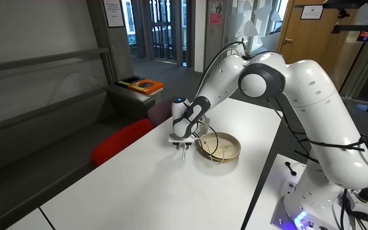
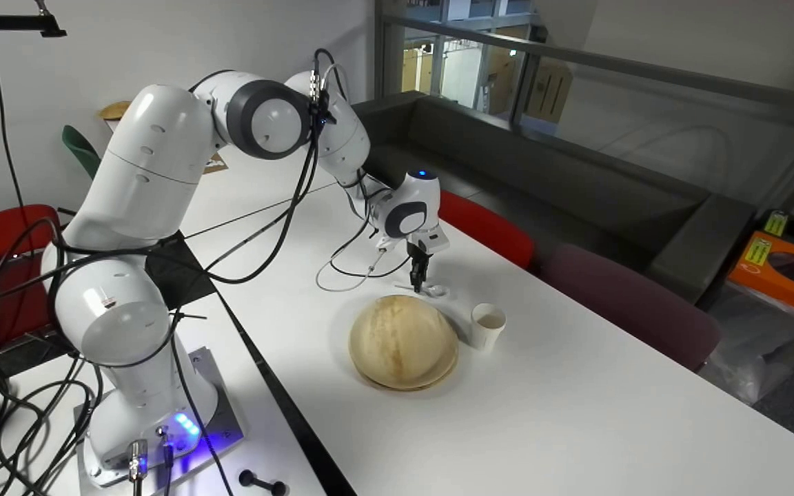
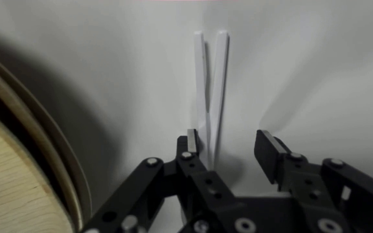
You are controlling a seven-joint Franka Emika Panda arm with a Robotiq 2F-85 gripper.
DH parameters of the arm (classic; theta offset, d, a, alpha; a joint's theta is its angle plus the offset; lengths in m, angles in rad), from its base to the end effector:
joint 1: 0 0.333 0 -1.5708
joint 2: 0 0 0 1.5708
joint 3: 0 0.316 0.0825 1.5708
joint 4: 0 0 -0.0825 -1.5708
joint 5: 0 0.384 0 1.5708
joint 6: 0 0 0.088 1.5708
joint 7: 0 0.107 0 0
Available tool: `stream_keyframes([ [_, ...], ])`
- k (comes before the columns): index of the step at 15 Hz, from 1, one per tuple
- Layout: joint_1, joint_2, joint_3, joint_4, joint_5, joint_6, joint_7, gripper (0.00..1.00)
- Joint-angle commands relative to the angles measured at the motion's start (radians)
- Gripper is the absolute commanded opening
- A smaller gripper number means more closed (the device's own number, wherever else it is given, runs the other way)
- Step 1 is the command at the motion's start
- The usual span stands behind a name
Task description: Put the white spoons on the stacked plates.
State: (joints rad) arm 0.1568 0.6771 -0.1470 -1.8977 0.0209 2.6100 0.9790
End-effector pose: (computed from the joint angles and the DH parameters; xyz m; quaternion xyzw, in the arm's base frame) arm 0.6309 0.0090 0.1483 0.8877 -0.4582 0.0378 0.0252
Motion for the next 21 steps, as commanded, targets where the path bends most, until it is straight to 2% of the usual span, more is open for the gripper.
stream_keyframes([
  [1, 0.011, 0.007, -0.016, 0.031, 0.005, -0.028, 0.015, 0.52],
  [4, 0.011, 0.007, -0.016, 0.036, 0.005, -0.031, 0.015, 0.54],
  [6, 0.012, 0.008, -0.017, 0.040, 0.003, -0.033, 0.015, 0.50],
  [9, 0.010, 0.018, -0.021, 0.050, 0.002, -0.042, 0.017, 0.57],
  [11, 0.008, 0.025, -0.022, 0.056, 0.004, -0.050, 0.017, 0.57],
  [15, 0.006, 0.039, -0.024, 0.076, 0.006, -0.067, 0.017, 0.53],
  [17, 0.005, 0.040, -0.024, 0.081, 0.006, -0.079, 0.017, 0.29],
  [18, 0.004, 0.040, -0.023, 0.083, 0.006, -0.082, 0.017, 0.22],
  [21, 0.003, 0.040, -0.022, 0.090, 0.005, -0.097, 0.017, 0.15],
])
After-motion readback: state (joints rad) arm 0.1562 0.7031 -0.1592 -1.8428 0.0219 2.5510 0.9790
